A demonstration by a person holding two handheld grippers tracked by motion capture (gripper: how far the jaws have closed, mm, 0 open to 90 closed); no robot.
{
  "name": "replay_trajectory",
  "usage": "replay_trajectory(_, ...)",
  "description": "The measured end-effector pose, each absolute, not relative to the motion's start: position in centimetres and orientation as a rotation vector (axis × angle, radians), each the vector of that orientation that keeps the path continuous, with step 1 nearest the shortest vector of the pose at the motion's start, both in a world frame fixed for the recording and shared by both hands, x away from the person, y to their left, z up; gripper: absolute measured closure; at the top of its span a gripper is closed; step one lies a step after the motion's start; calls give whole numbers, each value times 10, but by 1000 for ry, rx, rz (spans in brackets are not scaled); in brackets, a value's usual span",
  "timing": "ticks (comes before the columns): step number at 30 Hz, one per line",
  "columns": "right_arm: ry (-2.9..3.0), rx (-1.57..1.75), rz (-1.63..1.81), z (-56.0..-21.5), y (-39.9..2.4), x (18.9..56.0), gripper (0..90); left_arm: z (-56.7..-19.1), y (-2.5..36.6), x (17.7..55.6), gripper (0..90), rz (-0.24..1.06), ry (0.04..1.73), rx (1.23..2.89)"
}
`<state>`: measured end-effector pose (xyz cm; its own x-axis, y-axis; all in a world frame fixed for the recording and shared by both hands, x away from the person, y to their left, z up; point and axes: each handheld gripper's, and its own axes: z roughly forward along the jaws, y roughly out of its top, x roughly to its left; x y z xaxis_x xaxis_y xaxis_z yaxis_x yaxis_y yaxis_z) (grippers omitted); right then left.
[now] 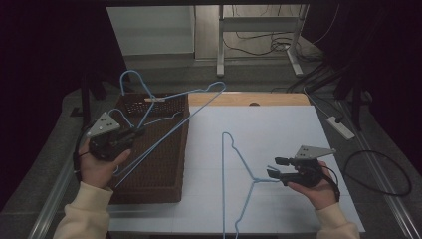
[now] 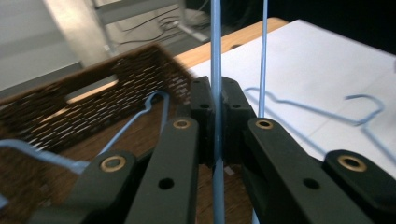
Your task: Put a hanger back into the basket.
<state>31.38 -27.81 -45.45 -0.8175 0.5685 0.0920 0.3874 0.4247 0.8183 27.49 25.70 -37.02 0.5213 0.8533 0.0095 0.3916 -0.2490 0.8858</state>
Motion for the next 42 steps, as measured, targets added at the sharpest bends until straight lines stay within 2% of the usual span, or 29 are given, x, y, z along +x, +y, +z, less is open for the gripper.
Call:
replay_trajectory(15,2495,840,1325,-460,-276,314,413,-392,307,281,860,760,1236,1866)
replay_trajectory(32,2508,842,1317,-463,-275,315,411,-413,301,302,860,726,1309,1943)
replay_trajectory(42,2511,840,1320,-463,-275,314,411,-410,307,294,860,739,1310,1938)
